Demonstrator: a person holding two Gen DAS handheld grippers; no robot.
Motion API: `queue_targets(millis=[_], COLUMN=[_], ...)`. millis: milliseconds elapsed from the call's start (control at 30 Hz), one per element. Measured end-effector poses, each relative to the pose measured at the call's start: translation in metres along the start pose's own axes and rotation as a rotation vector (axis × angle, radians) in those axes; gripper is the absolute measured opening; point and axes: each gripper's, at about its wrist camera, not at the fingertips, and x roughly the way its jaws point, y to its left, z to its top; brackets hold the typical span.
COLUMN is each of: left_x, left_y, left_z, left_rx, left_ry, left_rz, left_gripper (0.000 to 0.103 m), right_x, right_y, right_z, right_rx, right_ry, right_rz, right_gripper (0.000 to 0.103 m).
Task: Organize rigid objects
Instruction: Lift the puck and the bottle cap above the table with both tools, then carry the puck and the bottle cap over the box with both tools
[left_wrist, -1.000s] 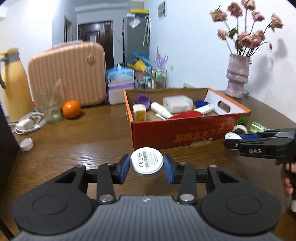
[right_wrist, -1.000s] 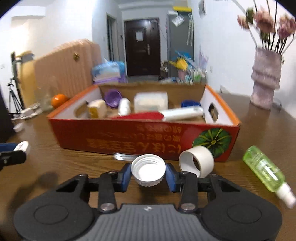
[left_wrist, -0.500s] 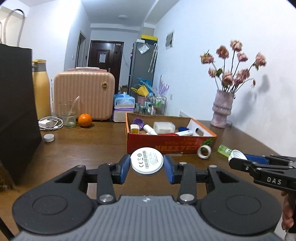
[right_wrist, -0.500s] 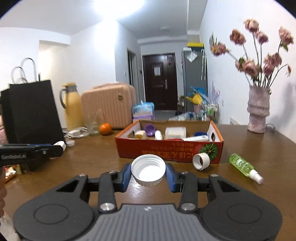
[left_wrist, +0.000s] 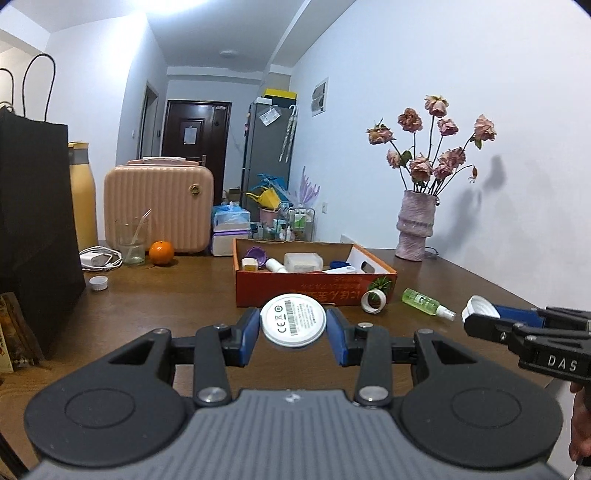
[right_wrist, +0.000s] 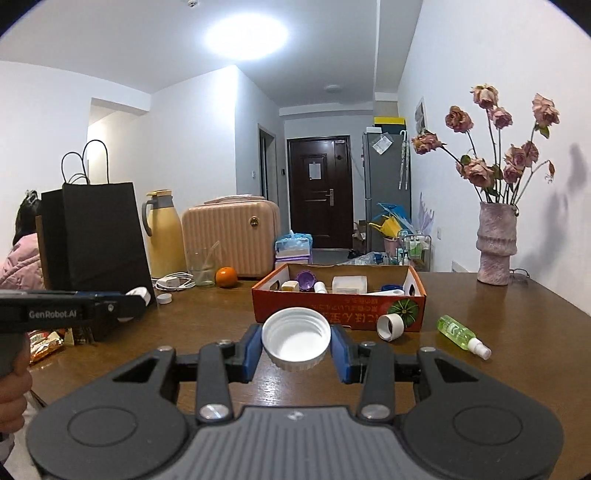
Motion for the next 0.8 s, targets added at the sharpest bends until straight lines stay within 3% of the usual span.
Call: queue_targets(millis=[233, 367, 667, 800], left_x=[0.027, 0.055, 0.169, 0.23], left_y=[-0.004, -0.002, 0.026, 0.043], left_z=[0.008, 0.03, 0.075, 0.092], left_rx=[0.022, 0.058, 0.095, 0.059], left_ry=[0.012, -0.01, 0.016, 0.095], left_rz=[0.005, 0.003, 0.063, 0.071], left_gripper=[0.04, 0.04, 0.04, 0.04], right_x=[0.023, 0.056, 0.17, 0.237], right_y=[-0.017, -0.028, -0.061, -0.072], right_z=[0.003, 0.022, 0.084, 0.112], right_rx=[0.021, -0.012, -0.026, -0.017], right_ry=[0.021, 0.029, 0.059, 0.119], right_rz=[0.0, 0.016, 0.089, 0.133], right_gripper=[0.039, 0.039, 0.039, 0.039])
